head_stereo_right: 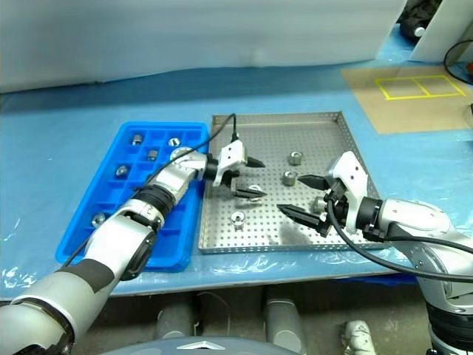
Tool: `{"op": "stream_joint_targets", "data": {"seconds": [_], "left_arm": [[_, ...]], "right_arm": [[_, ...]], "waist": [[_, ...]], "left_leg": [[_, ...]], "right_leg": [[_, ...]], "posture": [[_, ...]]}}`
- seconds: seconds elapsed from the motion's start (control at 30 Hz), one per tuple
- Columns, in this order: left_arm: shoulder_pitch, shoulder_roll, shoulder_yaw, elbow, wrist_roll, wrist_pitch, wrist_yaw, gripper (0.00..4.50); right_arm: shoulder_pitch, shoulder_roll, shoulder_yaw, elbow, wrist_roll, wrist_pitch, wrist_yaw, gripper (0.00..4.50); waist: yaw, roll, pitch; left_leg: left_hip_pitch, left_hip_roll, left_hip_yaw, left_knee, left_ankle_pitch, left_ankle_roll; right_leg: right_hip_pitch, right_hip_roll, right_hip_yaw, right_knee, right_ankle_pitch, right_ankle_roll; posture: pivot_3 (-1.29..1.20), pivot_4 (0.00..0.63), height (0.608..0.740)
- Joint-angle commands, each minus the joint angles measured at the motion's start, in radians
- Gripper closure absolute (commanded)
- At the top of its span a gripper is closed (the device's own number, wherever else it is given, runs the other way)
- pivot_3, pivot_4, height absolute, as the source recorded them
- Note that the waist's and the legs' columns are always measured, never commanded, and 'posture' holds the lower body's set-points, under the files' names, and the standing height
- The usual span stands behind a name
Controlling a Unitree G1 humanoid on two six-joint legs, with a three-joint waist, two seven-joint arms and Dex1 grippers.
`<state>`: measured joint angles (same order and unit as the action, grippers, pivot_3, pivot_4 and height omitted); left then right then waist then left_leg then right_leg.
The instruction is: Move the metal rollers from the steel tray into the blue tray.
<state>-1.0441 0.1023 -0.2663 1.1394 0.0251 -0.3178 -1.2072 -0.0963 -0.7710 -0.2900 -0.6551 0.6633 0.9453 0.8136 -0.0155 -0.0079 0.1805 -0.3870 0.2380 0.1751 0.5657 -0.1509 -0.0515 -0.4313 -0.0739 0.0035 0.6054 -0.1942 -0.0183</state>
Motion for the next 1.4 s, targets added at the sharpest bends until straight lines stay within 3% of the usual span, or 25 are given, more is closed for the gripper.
{"op": "stream_joint_targets", "data": {"seconds": [0.03, 0.63, 0.83, 0.9, 1.0, 1.4], "left_arm": [[-0.034, -0.002, 0.007, 0.025, 0.022, -0.047, -0.013, 0.08], [-0.002, -0.011, -0.038, 0.096, 0.179, -0.101, 0.101, 0.08], [0.002, -0.013, -0.022, 0.098, 0.174, -0.095, 0.115, 1.9], [0.004, -0.013, -0.024, 0.099, 0.178, -0.102, 0.109, 1.9], [0.005, -0.009, -0.024, 0.098, 0.182, -0.108, 0.117, 2.43], [-0.019, 0.019, 0.1, -0.035, 0.036, -0.05, 0.009, 2.74]], "right_arm": [[0.015, -0.024, -0.038, -0.058, 0.038, -0.003, -0.017, 0.0], [0.026, -0.037, -0.011, -0.03, 0.023, -0.047, -0.097, 0.0], [0.018, -0.04, 0.0, -0.021, 0.021, -0.055, -0.105, 0.0], [0.018, -0.041, 0.001, -0.017, 0.019, -0.059, -0.104, 0.0], [0.011, -0.043, 0.009, -0.008, 0.016, -0.067, -0.105, 0.0], [-0.06, -0.045, 0.089, 0.057, 0.001, -0.104, -0.074, 0.0]], "waist": [[-0.001, 0.0, 0.0], [-0.001, 0.0, 0.0], [-0.001, 0.0, 0.0], [-0.001, 0.0, 0.0], [-0.001, 0.0, 0.0], [0.001, 0.0, 0.0]], "left_leg": [[0.0, 0.0, 0.0, 0.0, 0.0, 0.0], [0.0, -0.001, 0.0, 0.0, -0.001, 0.002], [0.0, -0.001, 0.0, 0.001, -0.001, 0.002], [0.001, -0.001, 0.0, 0.001, -0.001, 0.002], [0.001, -0.001, 0.0, 0.001, -0.001, 0.002], [0.0, -0.001, 0.0, -0.001, -0.001, 0.002]], "right_leg": [[0.0, 0.0, 0.0, 0.0, 0.0, 0.0], [0.001, -0.001, 0.0, -0.001, 0.0, 0.0], [0.002, -0.001, 0.0, -0.001, -0.004, 0.006], [0.002, -0.001, 0.0, -0.001, -0.004, 0.006], [0.002, -0.001, 0.0, -0.001, -0.004, 0.007], [0.001, -0.001, -0.001, -0.002, -0.001, 0.001]], "posture": [[-0.57, 0.15, 0.74], [-0.57, 0.15, 0.74], [-0.57, 0.15, 0.74], [-0.56, 0.15, 0.74], [-0.55, 0.15, 0.74], [-0.47, 0.15, 0.74]]}}
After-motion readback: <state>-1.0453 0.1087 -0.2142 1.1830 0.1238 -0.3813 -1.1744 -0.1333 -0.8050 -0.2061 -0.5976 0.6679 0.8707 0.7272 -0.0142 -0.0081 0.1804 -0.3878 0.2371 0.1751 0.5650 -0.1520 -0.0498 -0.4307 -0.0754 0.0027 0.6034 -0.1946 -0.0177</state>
